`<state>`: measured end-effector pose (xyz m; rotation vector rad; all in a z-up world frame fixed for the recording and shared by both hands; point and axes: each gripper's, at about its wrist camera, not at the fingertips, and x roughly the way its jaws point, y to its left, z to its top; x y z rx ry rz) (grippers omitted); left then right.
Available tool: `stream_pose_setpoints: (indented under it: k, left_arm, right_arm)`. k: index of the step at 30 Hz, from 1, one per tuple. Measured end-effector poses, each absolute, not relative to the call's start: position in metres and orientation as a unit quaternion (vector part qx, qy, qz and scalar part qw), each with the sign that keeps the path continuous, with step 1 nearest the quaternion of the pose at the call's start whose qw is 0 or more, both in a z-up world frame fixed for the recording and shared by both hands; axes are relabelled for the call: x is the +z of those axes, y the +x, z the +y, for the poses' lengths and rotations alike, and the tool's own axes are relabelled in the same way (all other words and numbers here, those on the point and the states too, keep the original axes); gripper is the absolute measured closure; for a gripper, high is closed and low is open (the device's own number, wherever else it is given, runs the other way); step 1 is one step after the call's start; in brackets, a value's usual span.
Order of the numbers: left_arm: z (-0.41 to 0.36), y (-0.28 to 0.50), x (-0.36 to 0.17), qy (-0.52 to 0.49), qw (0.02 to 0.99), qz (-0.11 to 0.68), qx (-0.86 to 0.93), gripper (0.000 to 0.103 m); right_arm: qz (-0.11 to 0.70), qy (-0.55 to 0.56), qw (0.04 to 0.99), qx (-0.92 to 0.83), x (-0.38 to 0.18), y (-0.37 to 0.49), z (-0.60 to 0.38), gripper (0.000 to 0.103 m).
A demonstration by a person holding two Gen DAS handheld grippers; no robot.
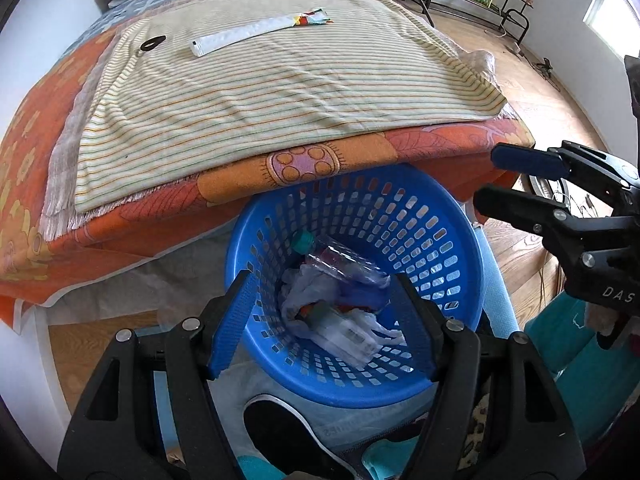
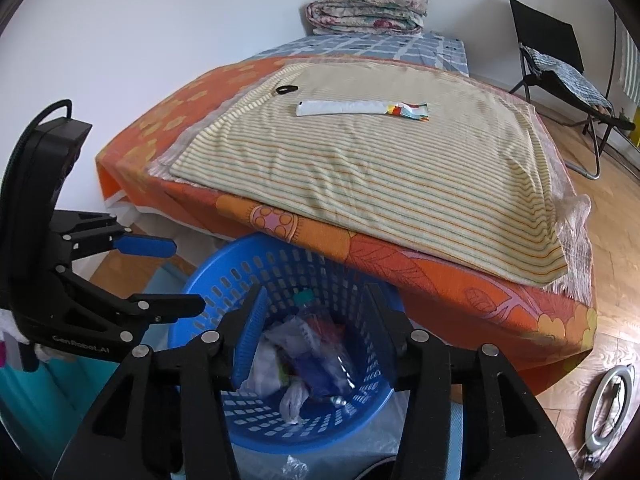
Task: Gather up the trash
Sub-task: 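Open both tools to drop the carton and wrapper into the basket, then raise both open tools away from the basket toward the bed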
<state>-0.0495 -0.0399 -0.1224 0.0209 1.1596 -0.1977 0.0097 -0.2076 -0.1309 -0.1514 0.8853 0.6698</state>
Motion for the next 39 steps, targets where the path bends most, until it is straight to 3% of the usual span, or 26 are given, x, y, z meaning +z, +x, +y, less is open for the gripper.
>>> stream_pose_setpoints:
  k: [14,39]
  left_arm:
    - [-0.037,-0.047,-0.122,0.007,0.834,0.545,-0.084,0.032]
    - [-0.026,-0.028,-0.104,0.002,0.856,0.513,-0.066,0.032]
  right_arm:
    - [0.427,-0.06,0.85,0.303,-0.129,0.015,-0.209,0.037]
    - [0.425,-0.024,0.859,0.284,-0.121,0.039,-0.214,0.034]
